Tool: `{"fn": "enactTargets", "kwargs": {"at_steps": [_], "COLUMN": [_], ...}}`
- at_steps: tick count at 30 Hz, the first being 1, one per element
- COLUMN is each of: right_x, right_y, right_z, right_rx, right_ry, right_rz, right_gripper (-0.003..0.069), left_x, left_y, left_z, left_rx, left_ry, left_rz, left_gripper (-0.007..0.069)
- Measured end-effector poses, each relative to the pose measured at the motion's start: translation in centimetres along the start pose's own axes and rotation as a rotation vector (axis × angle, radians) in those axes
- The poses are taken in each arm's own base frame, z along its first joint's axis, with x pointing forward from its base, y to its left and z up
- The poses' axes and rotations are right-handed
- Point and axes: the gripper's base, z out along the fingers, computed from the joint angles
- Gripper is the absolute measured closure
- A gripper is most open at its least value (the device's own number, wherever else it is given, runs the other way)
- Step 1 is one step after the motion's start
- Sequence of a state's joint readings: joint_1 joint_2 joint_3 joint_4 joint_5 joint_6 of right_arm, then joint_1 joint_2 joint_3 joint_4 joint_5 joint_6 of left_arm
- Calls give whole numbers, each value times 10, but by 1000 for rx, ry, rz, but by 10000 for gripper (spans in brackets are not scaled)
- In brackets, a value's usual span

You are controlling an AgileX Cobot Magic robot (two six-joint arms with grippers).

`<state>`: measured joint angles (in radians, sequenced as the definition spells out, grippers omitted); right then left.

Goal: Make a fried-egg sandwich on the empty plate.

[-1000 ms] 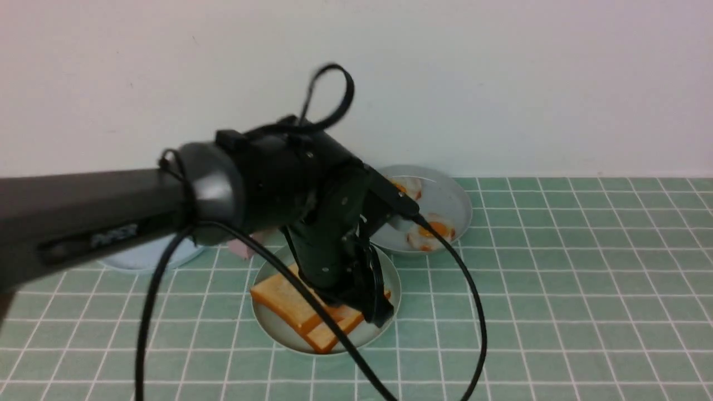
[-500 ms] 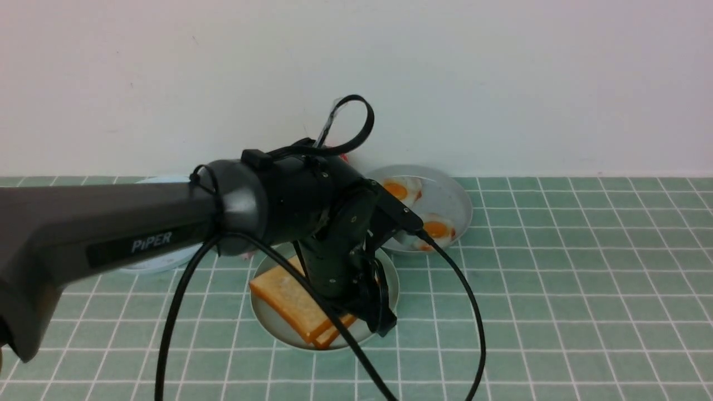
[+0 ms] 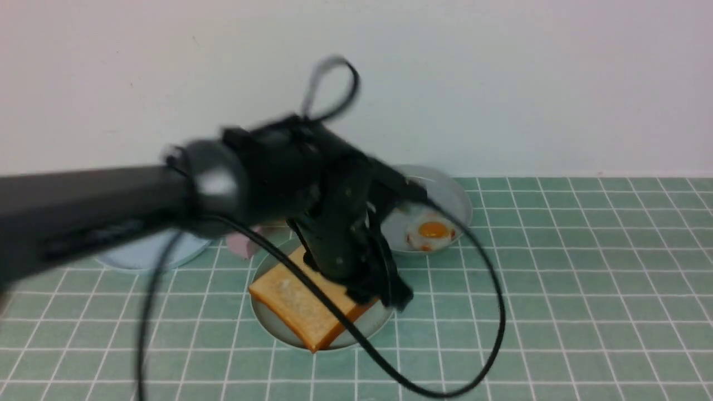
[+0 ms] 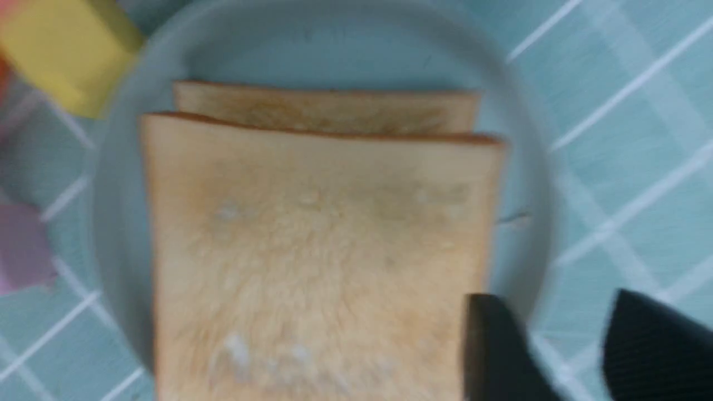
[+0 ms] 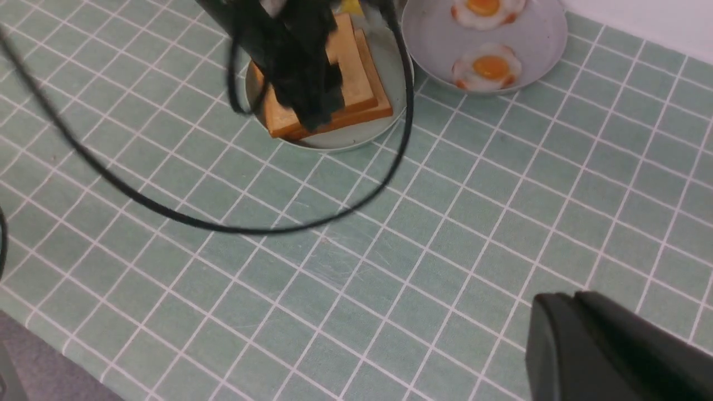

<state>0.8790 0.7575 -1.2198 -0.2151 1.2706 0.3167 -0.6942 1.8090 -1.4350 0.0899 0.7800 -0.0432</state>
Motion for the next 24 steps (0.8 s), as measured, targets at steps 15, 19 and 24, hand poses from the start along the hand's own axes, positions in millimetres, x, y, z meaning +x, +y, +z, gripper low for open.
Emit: {"fn": "enactTargets", "kwargs": {"at_steps": [15, 19, 24], "right_x": [43, 67, 80], "right_y": [-16, -20, -19], "right_z": [-7, -1, 16], "right_rx": [29, 28, -12], "right_ry": [-20, -18, -93], "right_rz": [32, 91, 155], "right_gripper": [606, 602, 597], "left_x": [182, 231, 267], "left_y": [0, 1, 0], "left_z": [-178, -168, -158], "left_rx": [156, 151, 150], "left_ry": [-873, -1042, -1142], "left_rz": [-222, -244, -251], "left_gripper": [638, 638, 638]}}
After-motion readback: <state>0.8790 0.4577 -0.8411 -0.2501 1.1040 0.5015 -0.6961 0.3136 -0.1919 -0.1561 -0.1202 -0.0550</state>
